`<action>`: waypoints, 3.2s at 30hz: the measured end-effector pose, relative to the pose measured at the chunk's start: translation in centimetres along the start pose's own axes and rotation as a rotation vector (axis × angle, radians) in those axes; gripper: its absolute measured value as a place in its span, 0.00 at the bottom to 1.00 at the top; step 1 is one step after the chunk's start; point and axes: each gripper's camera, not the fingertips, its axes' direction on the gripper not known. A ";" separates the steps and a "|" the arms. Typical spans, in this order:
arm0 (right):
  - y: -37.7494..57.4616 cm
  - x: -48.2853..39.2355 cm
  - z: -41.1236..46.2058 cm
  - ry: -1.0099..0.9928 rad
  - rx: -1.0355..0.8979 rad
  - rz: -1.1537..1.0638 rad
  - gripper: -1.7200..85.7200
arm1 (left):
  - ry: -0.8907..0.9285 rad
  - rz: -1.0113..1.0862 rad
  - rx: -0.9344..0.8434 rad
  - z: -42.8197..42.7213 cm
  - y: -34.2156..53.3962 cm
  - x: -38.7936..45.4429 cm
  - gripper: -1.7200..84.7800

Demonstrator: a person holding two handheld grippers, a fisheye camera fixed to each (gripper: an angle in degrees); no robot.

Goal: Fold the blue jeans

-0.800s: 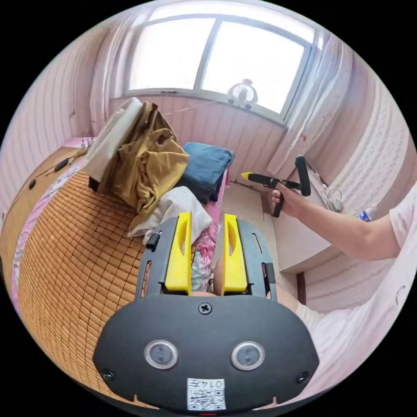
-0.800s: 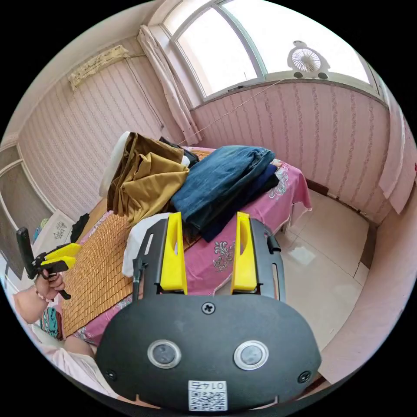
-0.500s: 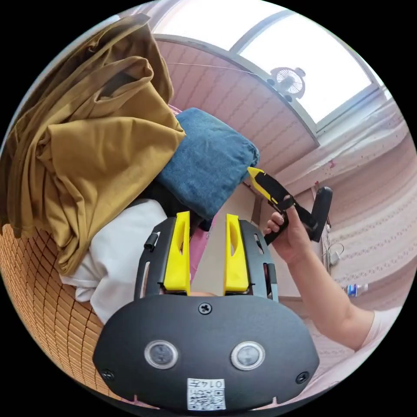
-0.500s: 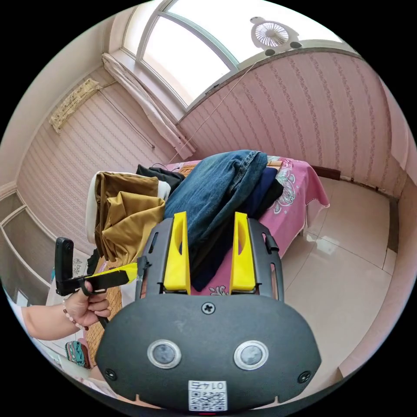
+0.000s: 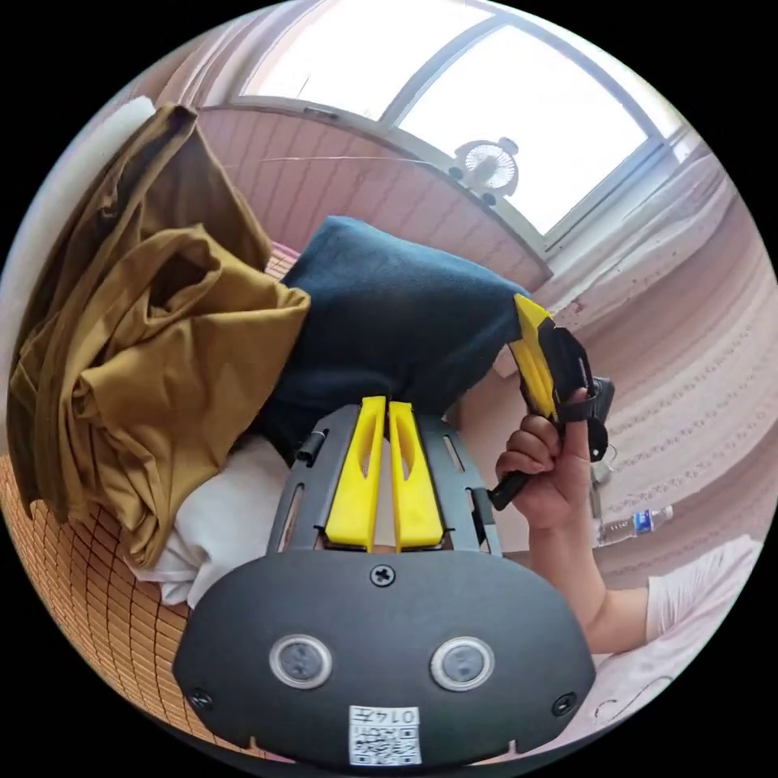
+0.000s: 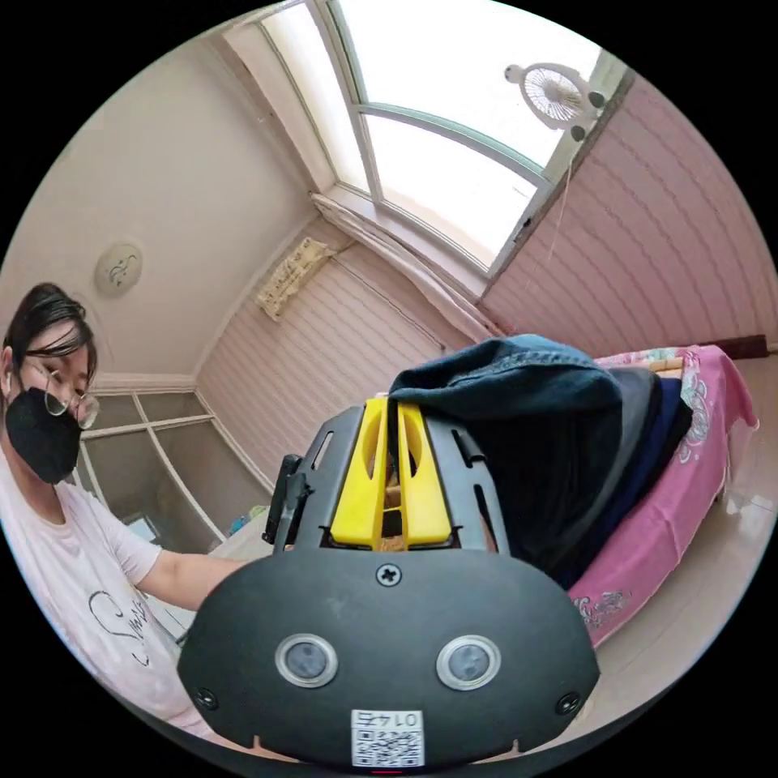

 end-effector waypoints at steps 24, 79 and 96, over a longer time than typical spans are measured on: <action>20.3 -49.0 13.9 -0.770 -0.470 -0.625 0.03 | -0.178 -0.129 0.682 -51.4 45.2 7.3 0.01; 69.5 -67.0 69.9 -0.392 -1.583 -1.065 0.16 | -0.458 -1.305 0.737 -55.9 85.8 -26.6 0.11; 54.5 -59.1 66.9 -0.298 -1.462 -0.675 0.02 | -0.409 -1.137 0.631 -54.4 85.3 -26.8 0.10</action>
